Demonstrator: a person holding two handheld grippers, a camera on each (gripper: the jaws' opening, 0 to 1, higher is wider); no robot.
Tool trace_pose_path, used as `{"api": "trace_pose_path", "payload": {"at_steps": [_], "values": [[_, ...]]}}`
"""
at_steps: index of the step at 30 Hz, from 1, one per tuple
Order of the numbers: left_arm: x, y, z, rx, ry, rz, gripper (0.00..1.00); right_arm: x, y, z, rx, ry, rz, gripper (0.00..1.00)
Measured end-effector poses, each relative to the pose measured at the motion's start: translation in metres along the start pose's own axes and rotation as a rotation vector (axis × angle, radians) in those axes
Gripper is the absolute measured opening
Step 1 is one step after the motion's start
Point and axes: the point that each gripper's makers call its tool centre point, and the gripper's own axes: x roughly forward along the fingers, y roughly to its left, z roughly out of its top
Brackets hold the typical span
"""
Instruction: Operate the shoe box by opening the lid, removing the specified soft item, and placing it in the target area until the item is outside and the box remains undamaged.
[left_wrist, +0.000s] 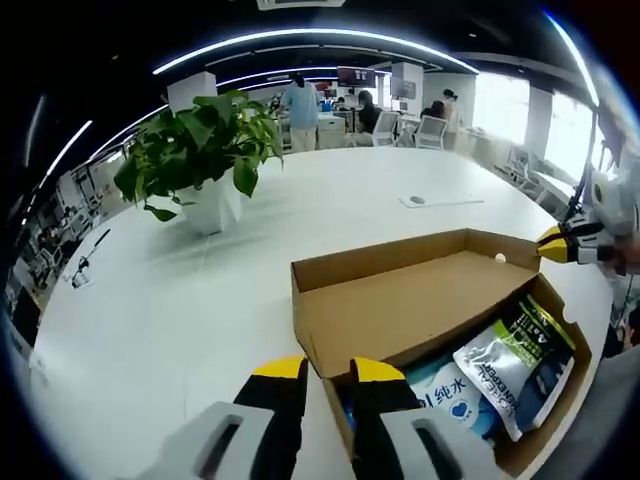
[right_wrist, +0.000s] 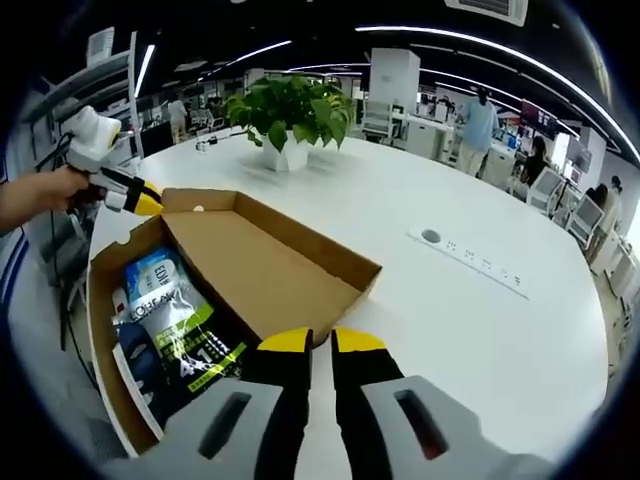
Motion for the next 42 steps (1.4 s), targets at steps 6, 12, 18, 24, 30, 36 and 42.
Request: {"api": "trace_pose_path", "payload": {"at_steps": [6, 12, 18, 24, 30, 36, 42], "values": [[-0.013, -0.013, -0.006, 0.002, 0.011, -0.023, 0.21, -0.015, 0.007, 0.002, -0.014, -0.011, 0.014, 0.15], [-0.026, -0.035, -0.012, -0.039, 0.021, -0.089, 0.24, -0.028, 0.017, -0.005, -0.025, 0.011, 0.023, 0.25], [-0.03, -0.058, -0.026, -0.087, 0.06, -0.162, 0.26, -0.039, 0.027, -0.013, -0.018, 0.028, 0.035, 0.31], [-0.03, -0.084, -0.041, -0.153, 0.115, -0.25, 0.27, -0.052, 0.037, -0.02, 0.002, 0.024, 0.04, 0.36], [-0.03, -0.116, -0.056, -0.248, 0.175, -0.356, 0.26, -0.063, 0.045, -0.024, 0.016, 0.006, 0.041, 0.4], [-0.026, -0.131, -0.064, -0.314, 0.206, -0.394, 0.26, -0.071, 0.055, -0.027, 0.028, -0.012, 0.055, 0.42], [-0.023, -0.14, -0.072, -0.352, 0.251, -0.421, 0.26, -0.076, 0.06, -0.033, 0.042, -0.015, 0.056, 0.42]]}}
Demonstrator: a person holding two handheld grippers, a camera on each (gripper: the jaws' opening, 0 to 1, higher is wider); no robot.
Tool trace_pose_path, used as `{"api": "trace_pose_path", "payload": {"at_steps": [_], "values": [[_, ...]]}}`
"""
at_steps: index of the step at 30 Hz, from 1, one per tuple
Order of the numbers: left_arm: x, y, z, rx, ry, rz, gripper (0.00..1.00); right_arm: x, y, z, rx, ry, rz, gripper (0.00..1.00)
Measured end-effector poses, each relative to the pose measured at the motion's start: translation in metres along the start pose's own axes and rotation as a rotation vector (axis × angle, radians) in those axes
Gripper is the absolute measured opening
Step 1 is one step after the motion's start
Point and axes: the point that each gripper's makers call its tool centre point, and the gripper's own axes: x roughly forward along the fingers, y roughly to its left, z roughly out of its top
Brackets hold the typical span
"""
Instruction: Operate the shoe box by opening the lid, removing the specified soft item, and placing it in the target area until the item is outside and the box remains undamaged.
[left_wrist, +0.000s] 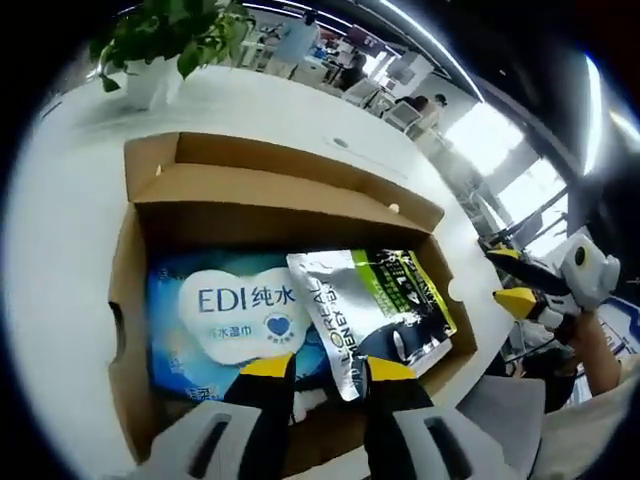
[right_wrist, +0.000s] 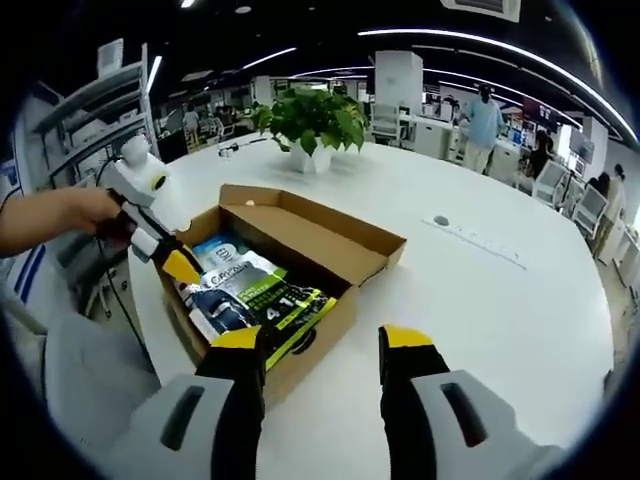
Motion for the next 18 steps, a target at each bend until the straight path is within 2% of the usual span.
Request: {"api": "trace_pose_path", "payload": {"at_steps": [4, 5, 7, 12, 15, 18], "values": [[0.006, -0.008, -0.009, -0.05, 0.031, -0.048, 0.24, -0.004, 0.003, -0.002, 0.016, -0.01, 0.001, 0.42], [0.009, -0.011, -0.014, -0.064, 0.05, -0.061, 0.22, -0.005, 0.004, -0.003, 0.018, -0.011, 0.0, 0.42], [0.01, -0.014, -0.015, -0.043, 0.053, -0.062, 0.15, -0.006, 0.004, -0.005, 0.017, -0.014, -0.003, 0.42], [0.01, -0.014, -0.013, -0.026, 0.046, -0.056, 0.12, -0.009, 0.005, -0.012, 0.035, -0.013, -0.008, 0.41], [0.01, -0.014, -0.011, -0.009, 0.033, -0.046, 0.05, -0.011, 0.004, -0.016, 0.043, -0.008, -0.015, 0.41], [0.008, -0.017, -0.008, -0.025, 0.022, -0.057, 0.01, -0.012, 0.004, -0.018, 0.051, -0.006, -0.019, 0.41]]}}
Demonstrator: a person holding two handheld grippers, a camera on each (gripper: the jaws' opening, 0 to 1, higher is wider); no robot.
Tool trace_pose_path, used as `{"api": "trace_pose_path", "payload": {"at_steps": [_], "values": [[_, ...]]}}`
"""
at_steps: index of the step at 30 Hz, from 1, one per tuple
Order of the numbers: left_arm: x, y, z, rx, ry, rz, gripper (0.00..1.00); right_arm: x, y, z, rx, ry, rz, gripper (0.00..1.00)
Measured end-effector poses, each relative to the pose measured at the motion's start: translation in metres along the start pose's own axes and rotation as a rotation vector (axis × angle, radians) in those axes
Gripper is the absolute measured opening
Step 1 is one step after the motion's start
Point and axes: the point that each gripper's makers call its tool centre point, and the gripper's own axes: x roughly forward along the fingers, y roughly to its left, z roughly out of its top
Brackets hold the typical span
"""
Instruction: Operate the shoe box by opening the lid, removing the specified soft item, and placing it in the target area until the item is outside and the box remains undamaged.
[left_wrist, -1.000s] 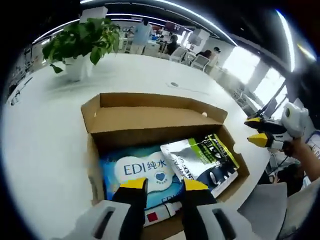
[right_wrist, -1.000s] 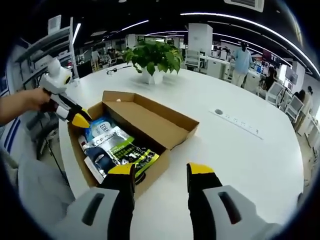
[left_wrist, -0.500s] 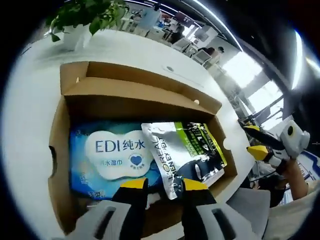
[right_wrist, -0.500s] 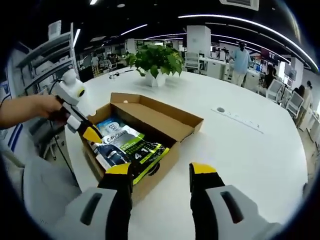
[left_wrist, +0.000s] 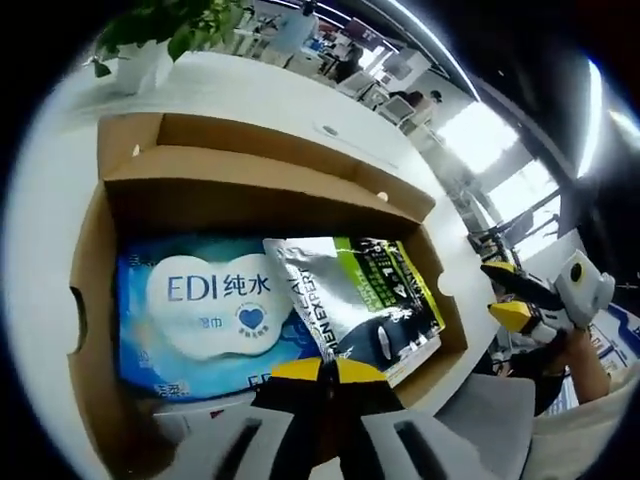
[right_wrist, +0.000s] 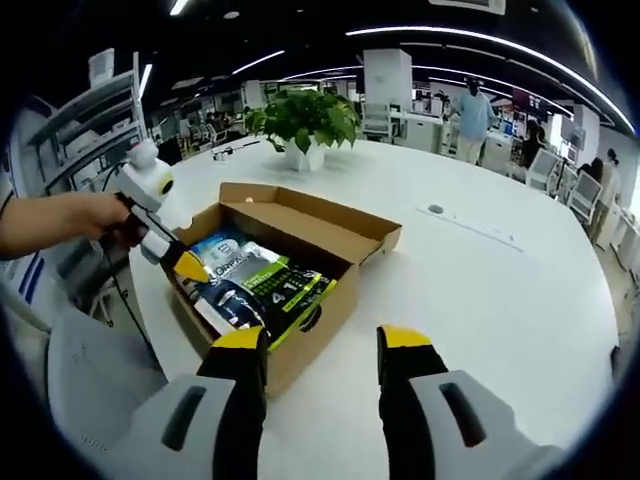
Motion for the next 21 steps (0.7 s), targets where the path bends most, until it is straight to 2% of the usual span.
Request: {"api": "trace_pose_path", "payload": {"at_steps": [10, 21], "values": [[-0.006, 0.0, 0.003, 0.024, -0.018, 0.017, 0.0, -0.001, 0.004, 0.001, 0.02, -0.005, 0.009, 0.41], [-0.026, 0.016, 0.003, 0.019, -0.053, 0.043, 0.0, 0.011, 0.023, 0.01, 0.045, -0.012, 0.066, 0.4]]}}
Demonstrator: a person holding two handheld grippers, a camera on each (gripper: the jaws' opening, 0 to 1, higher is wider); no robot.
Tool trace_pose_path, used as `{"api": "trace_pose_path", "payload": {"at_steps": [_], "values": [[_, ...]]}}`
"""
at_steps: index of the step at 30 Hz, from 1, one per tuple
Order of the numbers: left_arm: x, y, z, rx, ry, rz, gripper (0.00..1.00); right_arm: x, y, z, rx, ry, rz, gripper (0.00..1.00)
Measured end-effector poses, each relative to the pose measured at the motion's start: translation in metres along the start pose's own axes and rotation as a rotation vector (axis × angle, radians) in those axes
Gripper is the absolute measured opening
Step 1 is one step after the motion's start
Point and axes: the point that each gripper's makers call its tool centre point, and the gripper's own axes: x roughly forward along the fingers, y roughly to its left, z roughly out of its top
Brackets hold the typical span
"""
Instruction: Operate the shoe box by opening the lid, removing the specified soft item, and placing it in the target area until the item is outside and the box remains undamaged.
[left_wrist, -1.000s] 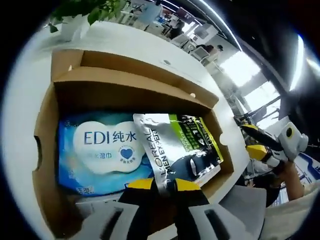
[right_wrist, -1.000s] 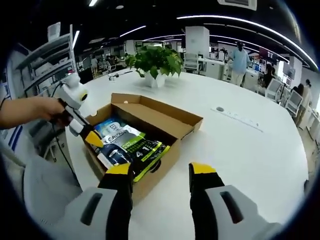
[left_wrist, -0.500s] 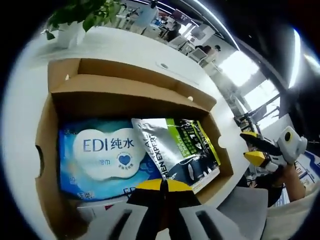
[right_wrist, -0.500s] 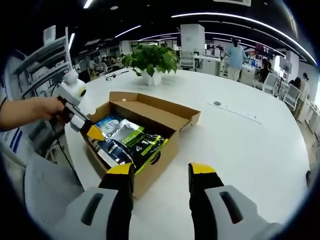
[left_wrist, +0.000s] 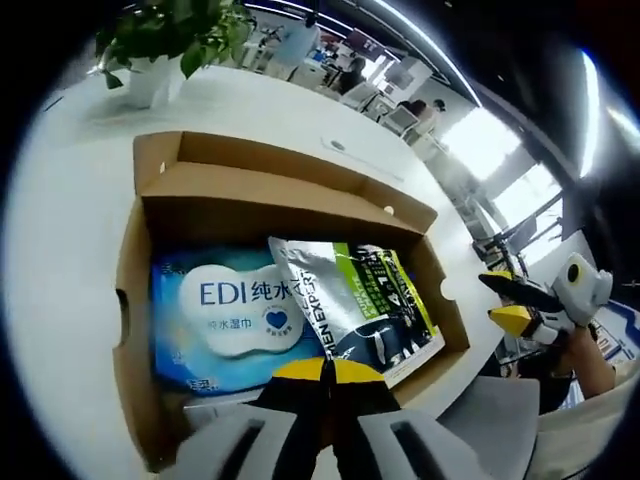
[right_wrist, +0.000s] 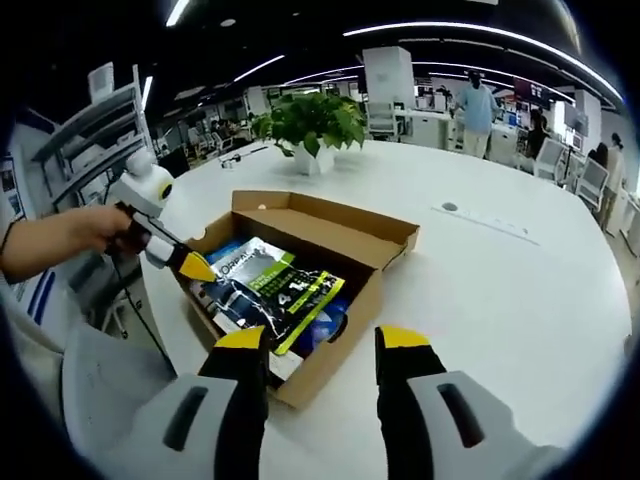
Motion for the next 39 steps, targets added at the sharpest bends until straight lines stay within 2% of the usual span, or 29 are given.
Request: {"api": "trace_pose_path", "payload": {"at_steps": [6, 14, 16, 25, 39], "values": [[-0.009, 0.009, -0.002, -0.008, -0.011, 0.01, 0.0, 0.01, 0.013, 0.003, -0.015, 0.015, 0.036, 0.4], [-0.017, 0.02, 0.0, -0.009, -0.017, 0.03, 0.0, 0.027, 0.032, 0.009, 0.007, 0.038, 0.099, 0.4], [-0.018, 0.021, 0.001, -0.005, -0.017, 0.034, 0.0, 0.032, 0.035, 0.008, 0.038, 0.053, 0.108, 0.39], [-0.021, 0.022, 0.009, 0.02, -0.024, 0.041, 0.0, 0.049, 0.047, 0.001, 0.037, 0.11, 0.147, 0.36], [-0.024, 0.037, 0.008, 0.038, -0.02, 0.069, 0.0, 0.072, 0.065, -0.016, 0.089, 0.223, 0.188, 0.24]]}}
